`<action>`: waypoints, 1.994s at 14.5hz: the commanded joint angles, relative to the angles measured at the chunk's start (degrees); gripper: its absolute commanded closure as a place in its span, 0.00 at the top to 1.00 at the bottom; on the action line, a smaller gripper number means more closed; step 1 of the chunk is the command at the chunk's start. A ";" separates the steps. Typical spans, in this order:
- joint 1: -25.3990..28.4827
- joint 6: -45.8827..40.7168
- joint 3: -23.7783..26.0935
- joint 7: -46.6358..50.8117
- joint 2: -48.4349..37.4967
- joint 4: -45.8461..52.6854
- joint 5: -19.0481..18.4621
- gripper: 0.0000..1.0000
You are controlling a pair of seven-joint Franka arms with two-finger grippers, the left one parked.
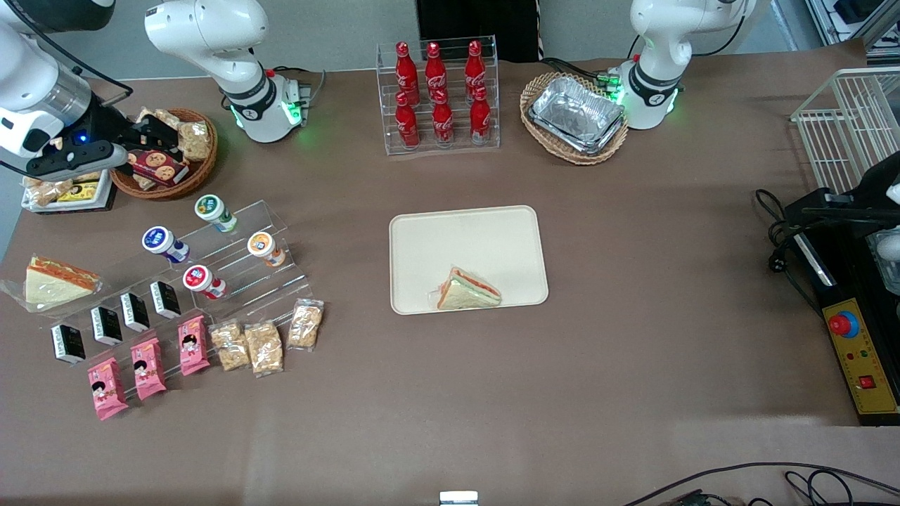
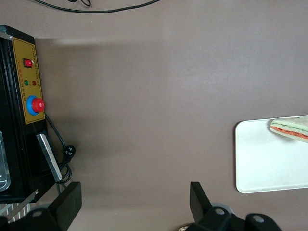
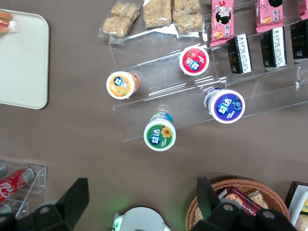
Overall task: Place green gum on tray
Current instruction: 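Lower the open right gripper around the green-labelled yogurt bottle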
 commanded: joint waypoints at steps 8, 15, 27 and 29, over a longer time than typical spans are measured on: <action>-0.50 14.09 0.22 1.05 1.09 -13.90 -2.47 1.00; -0.59 22.45 0.22 2.11 4.88 -19.09 -2.47 1.00; -0.59 26.85 0.13 2.37 7.08 -21.20 -2.47 1.00; -0.59 26.85 0.13 2.90 7.08 -21.47 -2.47 1.00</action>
